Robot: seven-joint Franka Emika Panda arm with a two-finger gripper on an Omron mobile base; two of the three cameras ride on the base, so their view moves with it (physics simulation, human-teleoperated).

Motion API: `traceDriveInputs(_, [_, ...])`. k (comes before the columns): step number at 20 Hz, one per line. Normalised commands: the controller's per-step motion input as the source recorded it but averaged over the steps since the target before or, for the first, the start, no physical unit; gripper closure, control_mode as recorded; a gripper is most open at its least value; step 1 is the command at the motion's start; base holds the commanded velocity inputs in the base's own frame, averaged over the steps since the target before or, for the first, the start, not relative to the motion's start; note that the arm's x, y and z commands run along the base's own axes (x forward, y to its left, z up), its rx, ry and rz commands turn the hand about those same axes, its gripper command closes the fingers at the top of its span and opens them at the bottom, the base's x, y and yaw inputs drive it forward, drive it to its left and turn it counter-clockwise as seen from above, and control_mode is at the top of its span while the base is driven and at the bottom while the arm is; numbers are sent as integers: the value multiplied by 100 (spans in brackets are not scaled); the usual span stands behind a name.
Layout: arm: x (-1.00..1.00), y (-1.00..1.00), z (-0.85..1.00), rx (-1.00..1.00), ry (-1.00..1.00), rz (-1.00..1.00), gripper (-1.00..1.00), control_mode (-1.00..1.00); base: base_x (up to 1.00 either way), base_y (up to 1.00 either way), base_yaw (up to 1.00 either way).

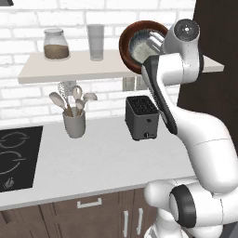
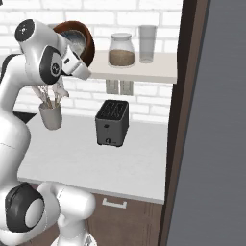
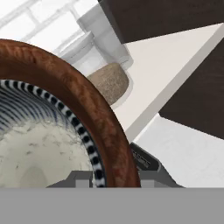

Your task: Pick up the bowls on the counter and stack them on top of one another in the open cabinet. Place the smaller bowl on top of the larger bowl.

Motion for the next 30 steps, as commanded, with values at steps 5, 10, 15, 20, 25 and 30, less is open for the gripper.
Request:
traceDriveInputs(5, [100, -1, -3, 0, 20, -9, 100, -100, 0, 0, 0])
traceDriveInputs(10, [100, 0, -9, 0, 17, -8, 100, -100, 0, 0, 0])
traceDriveInputs(15, [100, 0, -12, 0, 6, -9, -100, -100, 0, 0, 0])
traceDriveInputs(20, [100, 3, -23, 0, 0, -10, -100, -100, 0, 0, 0])
traceDriveInputs(25, [-9, 0, -15, -2, -8, -5, -100, -100, 0, 0, 0])
traceDriveInputs(30, [-100, -21, -46, 6, -43, -2, -100, -100, 0, 0, 0])
